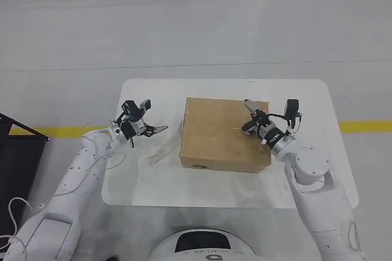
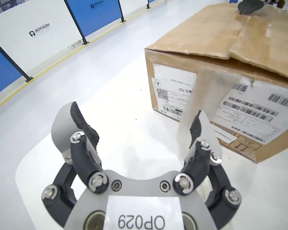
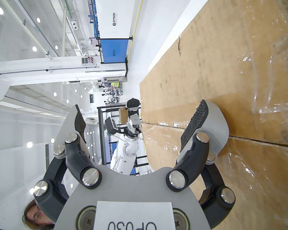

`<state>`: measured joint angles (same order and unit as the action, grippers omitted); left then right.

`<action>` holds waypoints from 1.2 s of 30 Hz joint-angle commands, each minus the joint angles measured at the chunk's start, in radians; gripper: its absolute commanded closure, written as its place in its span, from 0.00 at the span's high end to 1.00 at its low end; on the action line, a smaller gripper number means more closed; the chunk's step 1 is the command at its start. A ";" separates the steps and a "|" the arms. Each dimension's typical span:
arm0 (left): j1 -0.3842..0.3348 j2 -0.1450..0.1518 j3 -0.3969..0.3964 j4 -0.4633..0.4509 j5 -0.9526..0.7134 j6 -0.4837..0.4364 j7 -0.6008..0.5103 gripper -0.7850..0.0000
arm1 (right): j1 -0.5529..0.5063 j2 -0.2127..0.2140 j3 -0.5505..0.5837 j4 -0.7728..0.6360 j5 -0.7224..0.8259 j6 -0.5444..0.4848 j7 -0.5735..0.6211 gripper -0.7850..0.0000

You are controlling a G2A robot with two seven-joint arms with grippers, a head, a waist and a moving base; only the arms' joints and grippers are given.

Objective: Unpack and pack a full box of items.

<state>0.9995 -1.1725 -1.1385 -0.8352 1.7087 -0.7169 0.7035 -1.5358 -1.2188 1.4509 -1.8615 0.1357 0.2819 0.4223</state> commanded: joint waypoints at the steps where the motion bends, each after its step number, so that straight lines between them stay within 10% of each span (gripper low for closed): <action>1: 0.000 0.000 0.000 0.000 -0.001 0.000 -0.001 1.00 | 0.000 0.000 0.000 0.000 0.000 0.000 0.000 1.00; 36: 0.059 -0.020 0.126 0.068 -0.005 0.004 0.245 1.00 | 0.000 0.000 0.000 0.000 0.000 0.000 0.000 1.00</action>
<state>1.0592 -1.1900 -1.0200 -0.7693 1.7070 -0.7195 0.9368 -1.5358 -1.2188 1.4509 -1.8615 0.1357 0.2819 0.4223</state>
